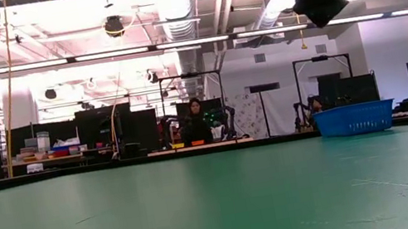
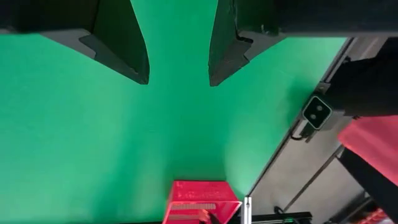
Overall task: Sort Halloween decoration
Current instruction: Put the orange pumpkin toy into the red bin, then return to Home Position
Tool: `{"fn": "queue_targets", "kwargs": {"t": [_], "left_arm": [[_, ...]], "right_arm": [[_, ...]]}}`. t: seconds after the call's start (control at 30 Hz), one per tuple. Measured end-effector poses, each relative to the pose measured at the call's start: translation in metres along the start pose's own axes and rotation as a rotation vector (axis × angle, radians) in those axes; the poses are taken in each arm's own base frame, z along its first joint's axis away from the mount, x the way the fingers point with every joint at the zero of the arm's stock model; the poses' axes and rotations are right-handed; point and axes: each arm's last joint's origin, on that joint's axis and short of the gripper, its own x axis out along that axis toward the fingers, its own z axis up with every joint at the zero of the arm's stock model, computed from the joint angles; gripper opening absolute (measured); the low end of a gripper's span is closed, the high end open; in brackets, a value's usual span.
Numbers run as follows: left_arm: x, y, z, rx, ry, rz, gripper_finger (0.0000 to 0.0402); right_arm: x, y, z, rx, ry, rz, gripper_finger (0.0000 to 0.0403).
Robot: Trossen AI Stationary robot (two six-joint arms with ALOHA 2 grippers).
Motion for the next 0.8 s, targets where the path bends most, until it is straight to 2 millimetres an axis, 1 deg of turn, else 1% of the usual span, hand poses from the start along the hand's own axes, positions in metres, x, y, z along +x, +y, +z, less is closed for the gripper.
{"fn": "queue_targets", "kwargs": {"t": [0.1, 0.17, 0.33, 0.4, 0.47, 0.57, 0.63, 0.67, 0.73, 0.8], "left_arm": [[0.015, 0.007, 0.002, -0.024, -0.015, 0.051, 0.0092], [0.019, 0.009, 0.003, -0.011, -0.017, 0.063, 0.0105], [0.016, 0.006, 0.003, 0.041, -0.018, 0.045, 0.0157], [0.009, 0.006, 0.006, 0.087, -0.071, 0.029, 0.0178], [-0.008, 0.003, 0.008, 0.162, -0.208, -0.044, 0.0193], [-0.037, 0.001, 0.014, 0.222, -0.563, -0.187, 0.0202], [-0.048, -0.003, 0.021, 0.244, -0.795, -0.245, 0.0203], [-0.050, -0.006, 0.027, 0.250, -0.883, -0.244, 0.0203], [-0.050, -0.012, 0.047, 0.281, -0.964, -0.190, 0.0203], [-0.046, -0.019, 0.073, 0.330, -0.962, -0.118, 0.0200]], "right_arm": [[0.006, 0.003, -0.001, 0.020, -0.005, 0.013, 0.0196], [0.008, 0.004, -0.002, 0.044, -0.002, 0.017, 0.0196], [0.009, 0.004, -0.001, 0.061, -0.007, 0.017, 0.0196], [0.008, 0.004, -0.001, 0.033, -0.013, 0.021, 0.0196], [0.007, 0.004, 0.001, -0.010, -0.024, 0.025, 0.0196], [0.004, 0.004, 0.003, -0.071, -0.044, 0.028, 0.0196], [-0.001, 0.003, 0.004, -0.124, -0.039, 0.033, 0.0196], [-0.005, 0.003, 0.003, -0.169, -0.025, 0.051, 0.0196], [-0.016, 0.003, 0.003, -0.247, -0.008, 0.065, 0.0196], [-0.030, 0.001, 0.004, -0.280, -0.008, 0.055, 0.0195]]}}
